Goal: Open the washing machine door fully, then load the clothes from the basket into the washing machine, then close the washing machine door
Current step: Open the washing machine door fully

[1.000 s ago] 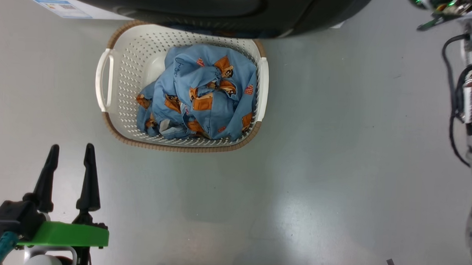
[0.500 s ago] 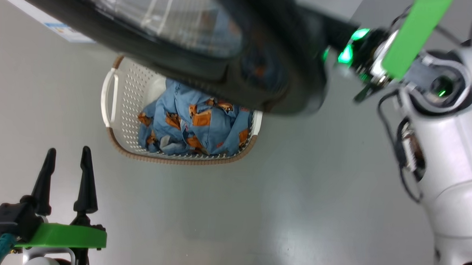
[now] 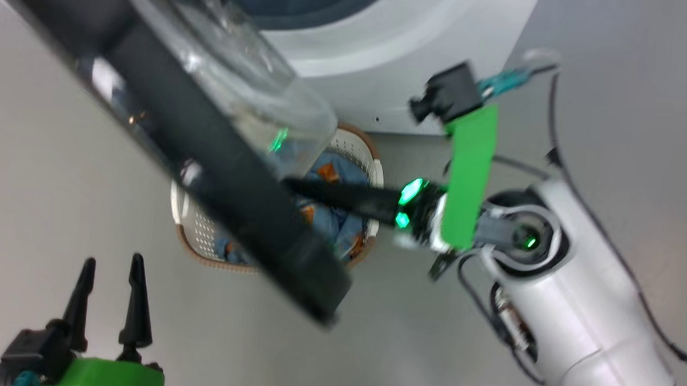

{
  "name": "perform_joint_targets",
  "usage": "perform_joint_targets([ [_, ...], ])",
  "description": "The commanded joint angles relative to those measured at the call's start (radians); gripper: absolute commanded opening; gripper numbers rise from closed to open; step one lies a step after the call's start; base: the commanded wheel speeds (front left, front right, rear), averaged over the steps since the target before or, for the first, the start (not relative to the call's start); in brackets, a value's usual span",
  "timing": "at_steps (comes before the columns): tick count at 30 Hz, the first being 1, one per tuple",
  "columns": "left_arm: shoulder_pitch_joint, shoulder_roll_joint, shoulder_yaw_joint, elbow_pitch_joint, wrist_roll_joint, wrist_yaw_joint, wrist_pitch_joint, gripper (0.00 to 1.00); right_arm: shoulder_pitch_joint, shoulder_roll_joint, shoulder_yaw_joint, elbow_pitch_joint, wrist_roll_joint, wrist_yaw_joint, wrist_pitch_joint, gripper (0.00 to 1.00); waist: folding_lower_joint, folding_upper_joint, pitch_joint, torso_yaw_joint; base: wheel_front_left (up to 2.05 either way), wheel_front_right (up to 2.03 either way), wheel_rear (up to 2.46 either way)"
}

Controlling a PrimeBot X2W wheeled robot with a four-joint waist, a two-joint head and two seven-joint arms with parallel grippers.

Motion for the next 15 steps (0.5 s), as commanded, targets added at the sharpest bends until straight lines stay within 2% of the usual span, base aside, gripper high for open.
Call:
perform_joint_targets([
  [1, 0.020, 0.019, 0.031, -0.013, -0.008, -0.003, -0.009, 1.00, 0.037, 0.043, 0.037, -0.036, 0.011, 0.002, 0.002, 0.00, 0.0000, 0.0000, -0.054, 0.016, 0.00, 0.00, 0.00],
  [8, 0.040, 0.017, 0.016, 0.003, -0.028, -0.003, -0.009, 1.00, 0.112, 0.056, 0.128, -0.016, 0.019, 0.002, -0.074, 0.00, 0.0000, 0.0000, -0.125, 0.052, 0.00, 0.00, 0.00],
  [15, 0.068, 0.016, 0.001, 0.017, -0.053, -0.003, -0.009, 1.00, 0.156, 0.057, 0.261, -0.004, 0.068, 0.002, -0.204, 0.00, 0.0000, 0.0000, -0.189, 0.073, 0.00, 0.00, 0.00],
])
